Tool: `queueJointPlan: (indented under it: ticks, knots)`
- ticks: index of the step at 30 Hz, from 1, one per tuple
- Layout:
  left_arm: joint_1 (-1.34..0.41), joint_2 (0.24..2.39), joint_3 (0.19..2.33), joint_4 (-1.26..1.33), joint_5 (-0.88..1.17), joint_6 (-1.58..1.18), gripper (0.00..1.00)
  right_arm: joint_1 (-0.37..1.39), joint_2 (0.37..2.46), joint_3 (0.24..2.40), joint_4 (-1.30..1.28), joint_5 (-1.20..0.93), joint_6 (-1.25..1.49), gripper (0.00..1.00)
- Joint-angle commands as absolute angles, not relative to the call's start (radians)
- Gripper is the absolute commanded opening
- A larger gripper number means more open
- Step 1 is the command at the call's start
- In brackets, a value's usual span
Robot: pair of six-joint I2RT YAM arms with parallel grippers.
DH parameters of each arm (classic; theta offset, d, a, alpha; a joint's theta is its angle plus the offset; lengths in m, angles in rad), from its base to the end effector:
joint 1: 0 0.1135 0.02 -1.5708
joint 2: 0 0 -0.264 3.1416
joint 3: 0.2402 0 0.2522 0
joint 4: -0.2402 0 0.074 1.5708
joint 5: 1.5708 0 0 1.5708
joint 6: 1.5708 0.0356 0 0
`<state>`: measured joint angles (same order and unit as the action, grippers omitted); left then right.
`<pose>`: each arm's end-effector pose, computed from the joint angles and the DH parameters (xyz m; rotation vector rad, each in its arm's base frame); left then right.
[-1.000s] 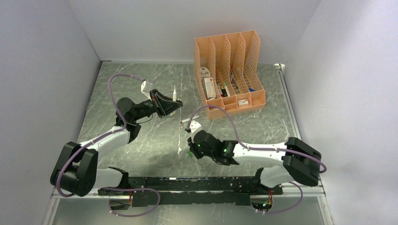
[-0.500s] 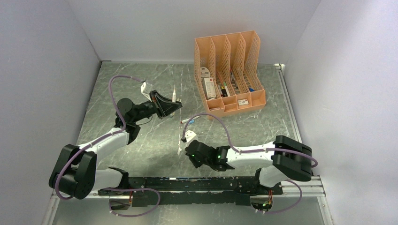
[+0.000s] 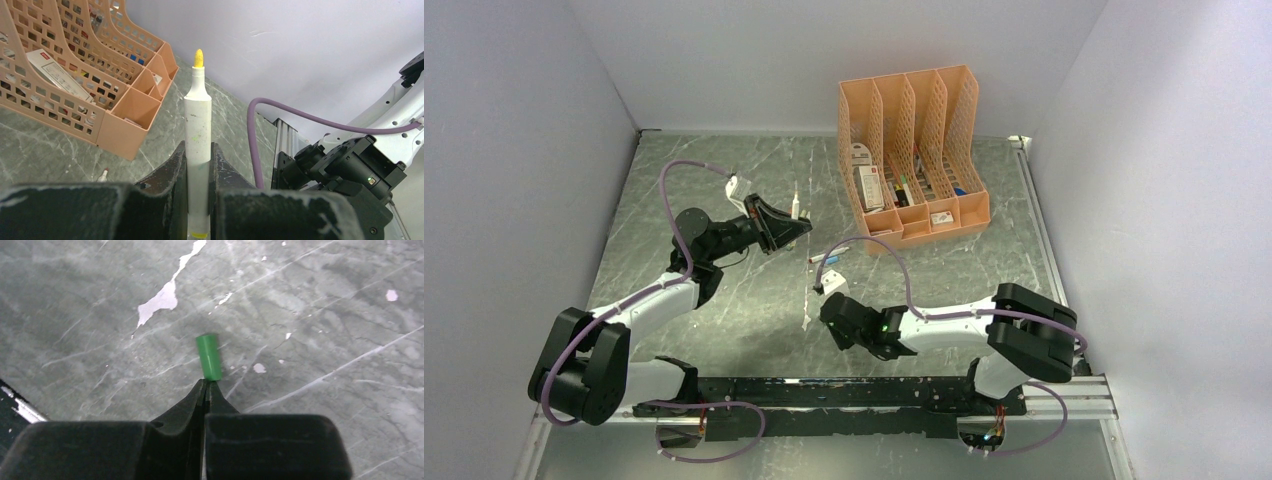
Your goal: Insert the pens into the pen caps
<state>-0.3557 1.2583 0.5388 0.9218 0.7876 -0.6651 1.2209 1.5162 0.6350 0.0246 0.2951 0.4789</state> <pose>0.2347 -0.1141 0.2683 0.4917 1.5017 -1.3537 0.1052 0.2581 0.1446 -0.7529 2.3058 0.4412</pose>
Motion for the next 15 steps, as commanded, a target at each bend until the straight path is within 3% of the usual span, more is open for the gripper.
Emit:
queueJointPlan:
  ticks: [1, 15]
  knots:
    - [-0.352, 1.228, 0.537, 0.911, 0.779, -0.649, 0.07, 1.188, 1.531, 0.650, 0.003, 0.323, 0.450, 0.00]
    - [-0.353, 1.222, 0.545, 0.875, 0.779, -0.636, 0.07, 1.125, 1.624, 0.706, 0.100, 0.272, 0.396, 0.00]
